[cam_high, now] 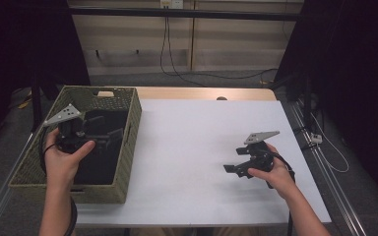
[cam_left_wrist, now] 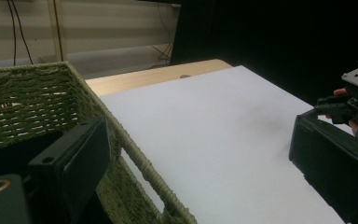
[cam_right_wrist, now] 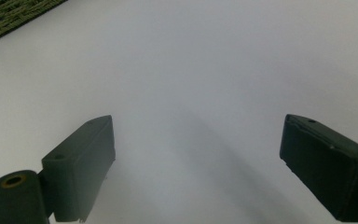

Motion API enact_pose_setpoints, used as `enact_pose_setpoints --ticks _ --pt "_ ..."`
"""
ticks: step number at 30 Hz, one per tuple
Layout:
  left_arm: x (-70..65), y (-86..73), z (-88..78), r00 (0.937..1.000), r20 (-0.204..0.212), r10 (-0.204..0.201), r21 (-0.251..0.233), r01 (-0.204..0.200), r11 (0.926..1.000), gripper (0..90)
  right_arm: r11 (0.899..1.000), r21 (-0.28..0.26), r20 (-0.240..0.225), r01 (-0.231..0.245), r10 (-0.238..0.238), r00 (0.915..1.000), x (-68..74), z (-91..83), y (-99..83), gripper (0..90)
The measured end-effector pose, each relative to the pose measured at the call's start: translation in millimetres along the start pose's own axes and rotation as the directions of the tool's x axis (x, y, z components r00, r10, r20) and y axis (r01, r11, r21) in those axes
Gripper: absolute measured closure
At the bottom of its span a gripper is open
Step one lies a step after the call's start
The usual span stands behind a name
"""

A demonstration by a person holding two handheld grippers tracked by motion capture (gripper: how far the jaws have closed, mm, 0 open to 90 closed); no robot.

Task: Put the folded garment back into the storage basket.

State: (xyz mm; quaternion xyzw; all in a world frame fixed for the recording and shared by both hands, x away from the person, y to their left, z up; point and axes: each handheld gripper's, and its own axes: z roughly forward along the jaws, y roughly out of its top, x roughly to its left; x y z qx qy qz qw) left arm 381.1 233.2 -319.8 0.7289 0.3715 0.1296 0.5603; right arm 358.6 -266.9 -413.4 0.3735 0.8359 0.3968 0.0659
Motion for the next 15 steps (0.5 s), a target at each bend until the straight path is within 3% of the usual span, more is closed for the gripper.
enact_pose_setpoints --ticks 8,15 --pt "0.1 -1.3 2.4 1.0 -0.002 0.008 0.011 -0.008 0.9999 5.4 1.0 -0.02 0.01 -0.011 0.011 0.9999 2.9 -6.8 -6.6 8.8" --pt "2.1 -2.9 0.6 0.9999 -0.01 0.008 0.008 -0.007 0.9999 5.3 1.0 -0.016 0.049 -0.016 0.016 0.9986 3.2 -11.3 -13.3 8.8"
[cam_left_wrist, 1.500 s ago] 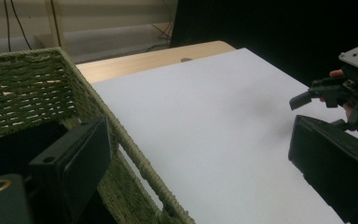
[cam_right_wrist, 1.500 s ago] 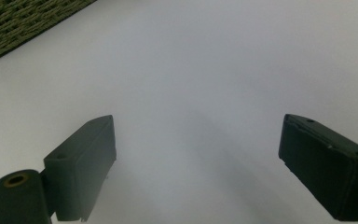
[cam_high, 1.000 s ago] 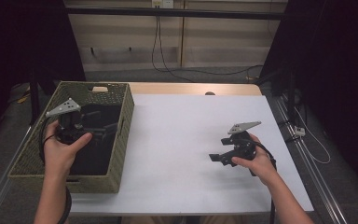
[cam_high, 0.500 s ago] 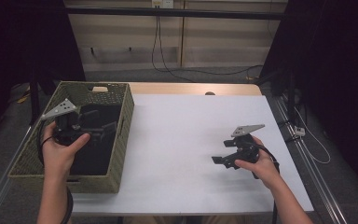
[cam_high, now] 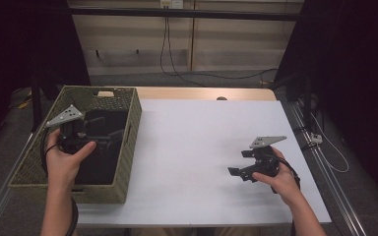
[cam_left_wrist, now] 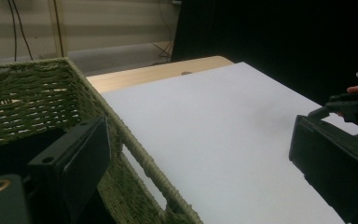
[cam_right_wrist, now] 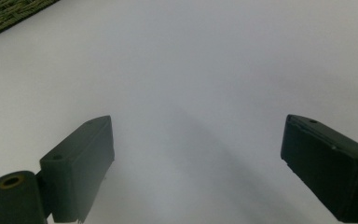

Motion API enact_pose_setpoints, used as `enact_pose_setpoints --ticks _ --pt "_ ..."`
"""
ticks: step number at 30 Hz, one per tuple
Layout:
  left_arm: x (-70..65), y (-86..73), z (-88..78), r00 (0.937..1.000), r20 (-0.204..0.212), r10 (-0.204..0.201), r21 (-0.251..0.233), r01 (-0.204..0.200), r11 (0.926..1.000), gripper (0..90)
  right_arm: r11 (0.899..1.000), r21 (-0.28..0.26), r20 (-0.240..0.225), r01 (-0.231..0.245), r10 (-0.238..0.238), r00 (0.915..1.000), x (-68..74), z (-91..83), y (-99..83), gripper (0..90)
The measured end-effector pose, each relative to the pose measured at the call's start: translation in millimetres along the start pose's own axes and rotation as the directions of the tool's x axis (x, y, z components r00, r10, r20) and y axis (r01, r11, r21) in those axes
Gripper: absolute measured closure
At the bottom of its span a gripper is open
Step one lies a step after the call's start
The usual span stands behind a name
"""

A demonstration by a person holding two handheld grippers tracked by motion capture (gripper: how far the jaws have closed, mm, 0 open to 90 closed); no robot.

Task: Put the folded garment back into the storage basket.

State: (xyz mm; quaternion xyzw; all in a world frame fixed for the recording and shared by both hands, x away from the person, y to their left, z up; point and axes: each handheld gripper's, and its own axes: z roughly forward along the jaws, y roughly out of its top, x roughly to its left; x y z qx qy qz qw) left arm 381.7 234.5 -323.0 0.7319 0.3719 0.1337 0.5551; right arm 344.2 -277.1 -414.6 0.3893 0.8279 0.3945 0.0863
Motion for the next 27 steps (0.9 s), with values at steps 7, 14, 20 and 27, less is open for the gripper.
enact_pose_setpoints --ticks 7,14,20,27 --pt "1.7 -0.5 -2.1 1.0 -0.001 -0.001 -0.01 0.001 0.9999 5.3 1.0 0.006 0.013 0.01 -0.01 0.9999 1.4 0.5 -6.5 8.8" --pt "2.4 -1.1 -1.9 1.0 -0.003 0.003 -0.015 -0.004 0.9999 5.2 1.0 0.016 0.014 0.009 -0.009 0.9999 1.3 1.6 -11.8 8.2" --pt "2.1 -1.0 0.6 0.9999 0.0 0.011 -0.014 -0.011 0.9998 5.2 1.0 0.001 0.023 0.005 -0.005 0.9997 -0.8 -5.7 -17.2 7.9" --pt "1.1 -0.7 3.3 0.9998 -0.004 0.021 -0.019 -0.021 0.9996 5.2 1.0 0.003 0.038 -0.018 0.018 0.9991 -5.8 -12.7 -26.5 7.2"
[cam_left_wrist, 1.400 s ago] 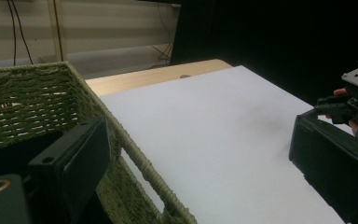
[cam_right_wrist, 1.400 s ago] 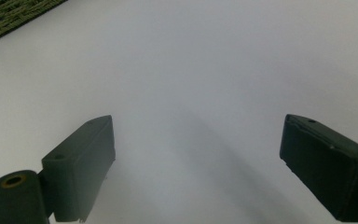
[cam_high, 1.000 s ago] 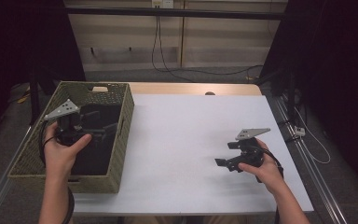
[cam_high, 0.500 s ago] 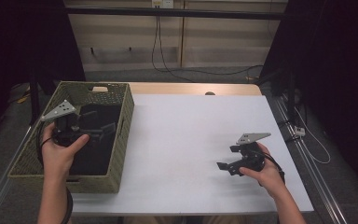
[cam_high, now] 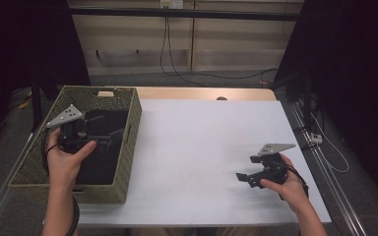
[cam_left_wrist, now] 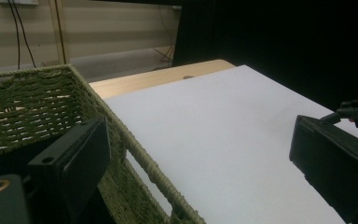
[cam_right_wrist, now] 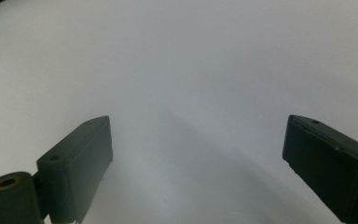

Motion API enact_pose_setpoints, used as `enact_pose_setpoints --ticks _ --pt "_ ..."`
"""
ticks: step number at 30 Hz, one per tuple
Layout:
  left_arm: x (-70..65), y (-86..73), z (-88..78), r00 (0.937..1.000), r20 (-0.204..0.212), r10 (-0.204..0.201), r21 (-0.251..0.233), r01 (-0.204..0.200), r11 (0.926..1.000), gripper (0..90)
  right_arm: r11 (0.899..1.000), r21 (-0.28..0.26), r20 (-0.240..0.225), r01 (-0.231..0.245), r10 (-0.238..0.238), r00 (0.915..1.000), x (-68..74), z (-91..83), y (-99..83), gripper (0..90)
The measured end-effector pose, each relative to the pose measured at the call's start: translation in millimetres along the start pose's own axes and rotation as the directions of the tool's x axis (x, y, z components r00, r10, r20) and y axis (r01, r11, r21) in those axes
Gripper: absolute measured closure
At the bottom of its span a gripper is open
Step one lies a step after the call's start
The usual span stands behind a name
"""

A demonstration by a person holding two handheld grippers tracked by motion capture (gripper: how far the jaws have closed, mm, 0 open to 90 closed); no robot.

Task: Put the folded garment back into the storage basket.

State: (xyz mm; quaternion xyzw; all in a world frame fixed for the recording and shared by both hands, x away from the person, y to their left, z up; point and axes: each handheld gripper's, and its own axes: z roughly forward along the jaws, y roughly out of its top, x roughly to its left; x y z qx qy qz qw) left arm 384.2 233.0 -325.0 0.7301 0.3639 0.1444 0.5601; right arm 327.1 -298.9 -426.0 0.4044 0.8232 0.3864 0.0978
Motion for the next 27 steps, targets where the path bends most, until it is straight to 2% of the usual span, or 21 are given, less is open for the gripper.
enact_pose_setpoints --ticks 11,27 --pt "3.8 -0.4 1.5 0.9999 0.009 -0.007 -0.016 0.007 0.9999 5.0 1.0 -0.003 0.013 -0.018 0.018 0.9998 -3.6 -9.7 -9.0 7.2" --pt "5.0 -1.8 5.2 0.9999 0.009 -0.004 -0.013 0.004 0.9999 4.9 1.0 0.009 0.035 -0.015 0.014 0.9993 -4.7 -16.8 -19.2 6.9"
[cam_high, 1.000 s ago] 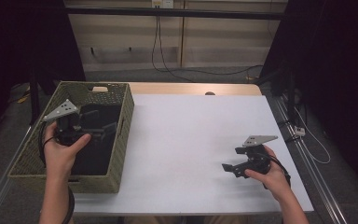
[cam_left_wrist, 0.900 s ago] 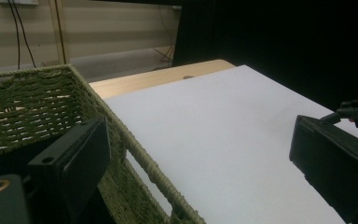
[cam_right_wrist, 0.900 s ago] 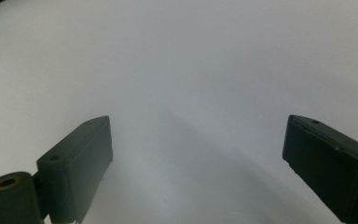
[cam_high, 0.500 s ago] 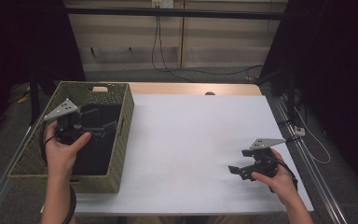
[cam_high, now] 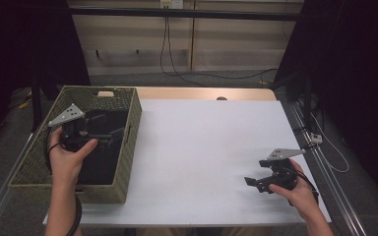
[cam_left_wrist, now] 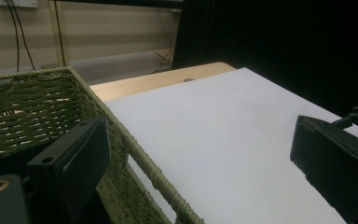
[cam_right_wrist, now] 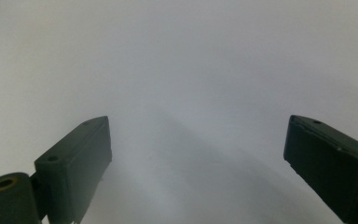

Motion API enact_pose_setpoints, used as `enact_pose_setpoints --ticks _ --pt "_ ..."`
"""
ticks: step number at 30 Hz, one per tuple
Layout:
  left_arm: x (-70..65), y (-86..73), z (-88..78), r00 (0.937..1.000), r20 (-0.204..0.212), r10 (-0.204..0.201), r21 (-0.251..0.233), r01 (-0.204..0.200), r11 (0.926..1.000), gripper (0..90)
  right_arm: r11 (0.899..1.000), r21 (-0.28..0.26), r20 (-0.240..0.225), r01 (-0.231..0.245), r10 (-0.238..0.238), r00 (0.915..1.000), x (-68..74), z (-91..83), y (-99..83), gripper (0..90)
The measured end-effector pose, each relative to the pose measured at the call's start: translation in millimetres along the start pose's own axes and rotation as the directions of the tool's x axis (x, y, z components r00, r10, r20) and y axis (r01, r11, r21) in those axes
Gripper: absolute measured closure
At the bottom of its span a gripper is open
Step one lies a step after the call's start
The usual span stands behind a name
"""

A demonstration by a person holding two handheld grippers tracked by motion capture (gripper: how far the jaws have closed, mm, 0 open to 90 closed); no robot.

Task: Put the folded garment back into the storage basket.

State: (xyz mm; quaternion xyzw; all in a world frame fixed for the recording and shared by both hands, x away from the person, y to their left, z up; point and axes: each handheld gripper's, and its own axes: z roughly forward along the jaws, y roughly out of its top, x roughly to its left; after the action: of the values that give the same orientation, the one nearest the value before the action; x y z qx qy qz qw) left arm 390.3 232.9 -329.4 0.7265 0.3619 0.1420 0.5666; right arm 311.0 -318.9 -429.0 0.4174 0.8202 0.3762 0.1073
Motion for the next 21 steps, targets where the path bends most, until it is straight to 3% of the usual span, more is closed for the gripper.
enact_pose_setpoints --ticks 21 --pt "2.2 0.5 0.3 1.0 0.001 -0.003 -0.002 0.003 1.0 4.9 1.0 0.008 0.005 -0.001 0.001 1.0 2.8 -6.9 -11.0 6.7"
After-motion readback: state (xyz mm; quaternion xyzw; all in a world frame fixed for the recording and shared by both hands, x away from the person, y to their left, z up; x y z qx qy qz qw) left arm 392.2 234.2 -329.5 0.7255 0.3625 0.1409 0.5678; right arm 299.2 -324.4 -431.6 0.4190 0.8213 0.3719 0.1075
